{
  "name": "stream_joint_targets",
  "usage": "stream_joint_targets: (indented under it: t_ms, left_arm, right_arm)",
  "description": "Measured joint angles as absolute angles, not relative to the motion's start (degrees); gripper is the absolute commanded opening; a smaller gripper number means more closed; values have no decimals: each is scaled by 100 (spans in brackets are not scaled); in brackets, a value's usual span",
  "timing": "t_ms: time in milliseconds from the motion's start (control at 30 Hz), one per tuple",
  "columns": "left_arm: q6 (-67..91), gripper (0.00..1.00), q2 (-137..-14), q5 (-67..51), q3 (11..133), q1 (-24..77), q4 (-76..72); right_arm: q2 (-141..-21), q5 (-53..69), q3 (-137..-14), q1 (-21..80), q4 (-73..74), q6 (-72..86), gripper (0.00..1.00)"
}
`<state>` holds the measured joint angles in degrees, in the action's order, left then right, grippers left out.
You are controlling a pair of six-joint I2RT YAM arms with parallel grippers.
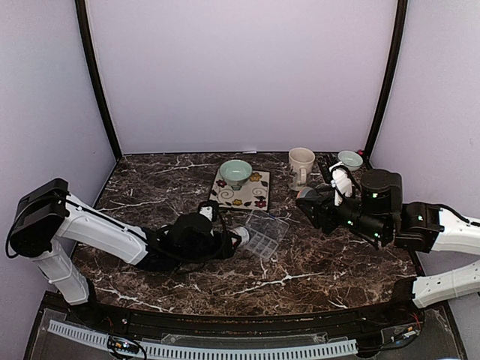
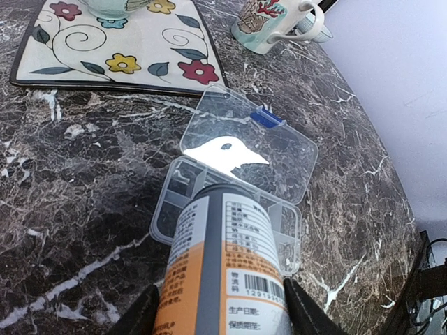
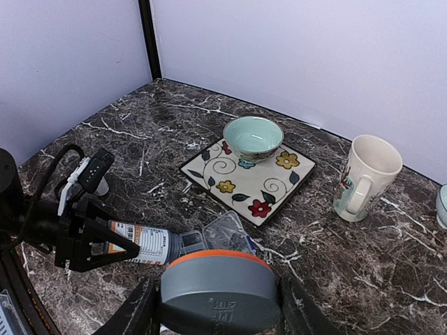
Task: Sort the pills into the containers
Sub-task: Pour the pill into the compartment of the pill container.
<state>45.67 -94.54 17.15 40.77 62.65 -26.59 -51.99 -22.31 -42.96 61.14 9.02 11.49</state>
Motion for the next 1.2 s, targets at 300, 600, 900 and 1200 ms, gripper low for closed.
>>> stream_joint_targets:
  t_ms: [300,600,900,1200]
  left_arm:
    - [4582,0,-9341,1675,4064,6296,-2648]
    - [4633,0,-9341,1675,4034,6298,-2596]
    - [4650,0,-9498,1651,4241,6302,-2346]
    - [4646,0,-9443,1761,4237,6302,-2340]
  right_arm:
    - [-5231,-2182,-4296,6114,902,1192,17]
    - [-5231,-2165,-4307,6114,902,1232,17]
    - [-5229,-2165,-4307,6114,904,1236,17]
    - [-5229,-2165,-4307,6114,906,1236,17]
